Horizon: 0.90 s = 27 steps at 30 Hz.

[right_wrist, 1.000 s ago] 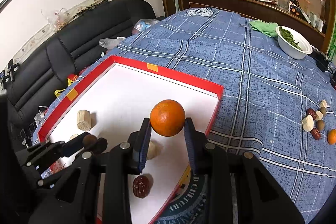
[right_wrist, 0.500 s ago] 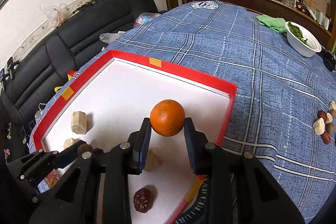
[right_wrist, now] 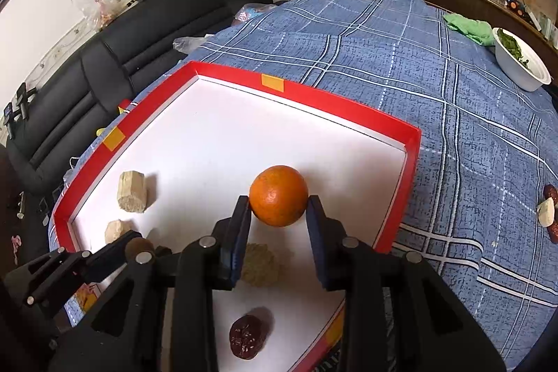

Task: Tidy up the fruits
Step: 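Carry the brown ball and mandarin over the white tray, then open both tools to release the brown ball and mandarin into the tray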

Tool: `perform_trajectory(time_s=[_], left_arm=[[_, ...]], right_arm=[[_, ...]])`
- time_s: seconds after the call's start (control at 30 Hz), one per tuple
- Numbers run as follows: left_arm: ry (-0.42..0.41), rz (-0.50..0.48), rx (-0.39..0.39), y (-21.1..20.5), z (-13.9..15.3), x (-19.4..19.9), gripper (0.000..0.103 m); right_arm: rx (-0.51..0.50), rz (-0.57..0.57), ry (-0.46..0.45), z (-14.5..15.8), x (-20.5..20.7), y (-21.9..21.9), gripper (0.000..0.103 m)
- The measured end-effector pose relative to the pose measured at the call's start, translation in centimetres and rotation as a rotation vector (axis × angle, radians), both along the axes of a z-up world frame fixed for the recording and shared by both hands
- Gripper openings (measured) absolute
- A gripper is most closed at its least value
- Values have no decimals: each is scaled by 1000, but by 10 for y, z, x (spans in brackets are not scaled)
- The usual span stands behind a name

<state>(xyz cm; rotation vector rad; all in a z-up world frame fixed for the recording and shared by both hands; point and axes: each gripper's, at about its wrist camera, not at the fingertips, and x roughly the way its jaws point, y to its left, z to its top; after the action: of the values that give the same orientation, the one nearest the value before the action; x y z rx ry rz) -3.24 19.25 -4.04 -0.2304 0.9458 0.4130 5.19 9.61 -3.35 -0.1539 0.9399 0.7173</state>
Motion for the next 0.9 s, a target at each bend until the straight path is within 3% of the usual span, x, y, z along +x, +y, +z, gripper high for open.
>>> perform_trajectory(time_s=[0.07,0.13,0.23,0.5,0.67,0.9], left_arm=[[-6,22,9,1,2,-3,58],[-3,27,16,0,3,-4,74],[-18,27,40,-2,8,-9,75],[-98,28,26,-14,25,-12,75],[-133,-38,4,-43,33,0,75],[-131,-175,11,-100,36,32,75]], right_arm=[[-4,-5,9,0,0,-2,36],[1,-5,10,1,-1,-5,41],[23,-16,4,6,-2,-14,57],[88,-73,-38,28,-11,-56,57],[117,-150,-65,41,-12,-104,57],[106,-347,-94,41,-3,-195,57]])
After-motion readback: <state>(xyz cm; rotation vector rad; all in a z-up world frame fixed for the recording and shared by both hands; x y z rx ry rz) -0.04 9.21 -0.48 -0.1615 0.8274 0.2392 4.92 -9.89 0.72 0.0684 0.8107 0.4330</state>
